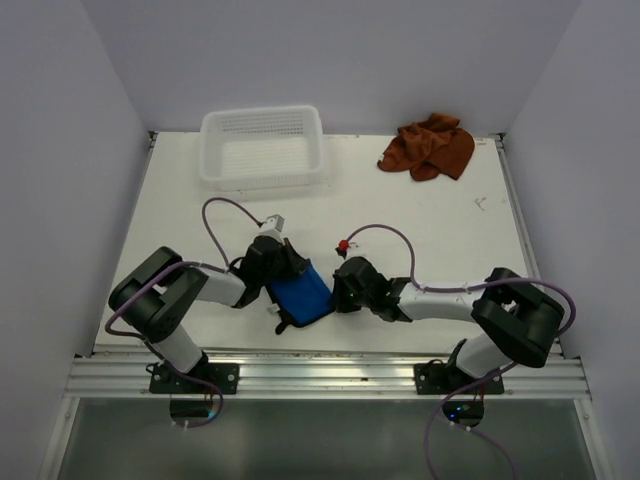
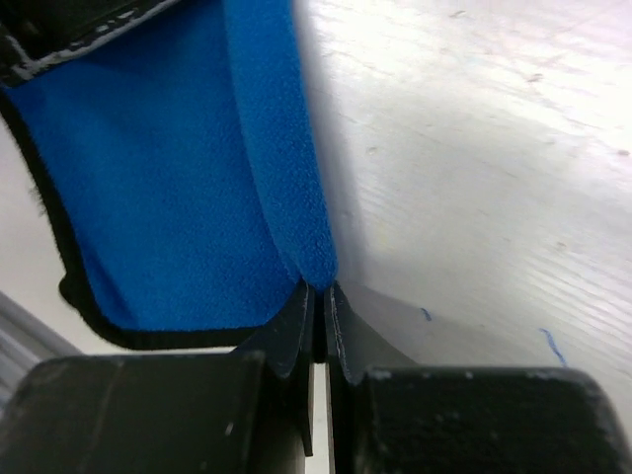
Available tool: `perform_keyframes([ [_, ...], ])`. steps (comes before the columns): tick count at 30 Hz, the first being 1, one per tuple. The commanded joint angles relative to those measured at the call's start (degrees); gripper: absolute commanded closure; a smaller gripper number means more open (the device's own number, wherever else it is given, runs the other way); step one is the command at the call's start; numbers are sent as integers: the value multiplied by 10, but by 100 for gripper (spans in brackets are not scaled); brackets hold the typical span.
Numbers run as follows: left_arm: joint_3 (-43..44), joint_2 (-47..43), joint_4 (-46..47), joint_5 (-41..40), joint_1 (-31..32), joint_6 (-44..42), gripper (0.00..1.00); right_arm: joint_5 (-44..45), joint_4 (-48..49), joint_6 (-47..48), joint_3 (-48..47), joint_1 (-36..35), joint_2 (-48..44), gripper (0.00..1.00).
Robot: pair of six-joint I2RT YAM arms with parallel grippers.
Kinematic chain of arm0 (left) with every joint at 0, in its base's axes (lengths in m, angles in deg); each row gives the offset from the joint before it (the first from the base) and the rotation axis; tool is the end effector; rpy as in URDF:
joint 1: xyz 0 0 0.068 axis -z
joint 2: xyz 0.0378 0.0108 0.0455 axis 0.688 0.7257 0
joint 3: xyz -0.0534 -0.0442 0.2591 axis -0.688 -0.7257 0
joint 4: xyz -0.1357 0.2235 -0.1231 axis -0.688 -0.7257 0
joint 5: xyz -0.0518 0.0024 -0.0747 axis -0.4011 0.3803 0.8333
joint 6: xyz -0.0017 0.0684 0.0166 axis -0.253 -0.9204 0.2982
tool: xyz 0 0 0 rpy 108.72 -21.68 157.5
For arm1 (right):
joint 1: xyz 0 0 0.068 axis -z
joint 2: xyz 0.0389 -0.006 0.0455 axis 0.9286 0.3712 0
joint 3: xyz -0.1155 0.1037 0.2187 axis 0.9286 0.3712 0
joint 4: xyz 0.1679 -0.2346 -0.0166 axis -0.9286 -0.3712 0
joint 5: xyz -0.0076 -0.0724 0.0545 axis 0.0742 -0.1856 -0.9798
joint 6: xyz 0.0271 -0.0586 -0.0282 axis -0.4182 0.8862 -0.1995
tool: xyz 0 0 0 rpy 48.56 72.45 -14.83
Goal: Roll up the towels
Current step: Roll the towel
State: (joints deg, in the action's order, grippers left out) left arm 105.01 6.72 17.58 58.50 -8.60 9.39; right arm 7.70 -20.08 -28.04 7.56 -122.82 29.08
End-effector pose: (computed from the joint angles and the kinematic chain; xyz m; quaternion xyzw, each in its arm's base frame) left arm 0.2565 -0.1802 0.0730 -0.0901 0.8638 -0.3328 0.3674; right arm 0.1843 0.2521 0.0985 -0.0867 0.9199 0.2615 0.2791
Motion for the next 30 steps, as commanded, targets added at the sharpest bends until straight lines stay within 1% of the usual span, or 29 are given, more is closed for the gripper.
perform_keyframes([
  [1,22,-21,-85,-30,-8,-13,94,119,-133,46,-7,-14,-20,100],
  [2,26,-25,-91,-30,-7,-15,93,131,-139,51,-13,-22,-23,100],
  [6,44,-46,-121,-35,-7,-23,83,182,-167,58,-26,-45,-28,100],
  [10,63,-72,-155,-39,-7,-29,76,218,-170,63,-36,-72,-25,100],
  [19,102,-108,-209,-28,-7,-43,69,305,-187,55,-65,-142,4,100],
  [24,108,-123,-219,4,-8,-40,67,358,-204,48,-82,-177,25,100],
  [30,111,-129,-231,45,-5,-24,65,391,-236,38,-117,-207,54,100],
])
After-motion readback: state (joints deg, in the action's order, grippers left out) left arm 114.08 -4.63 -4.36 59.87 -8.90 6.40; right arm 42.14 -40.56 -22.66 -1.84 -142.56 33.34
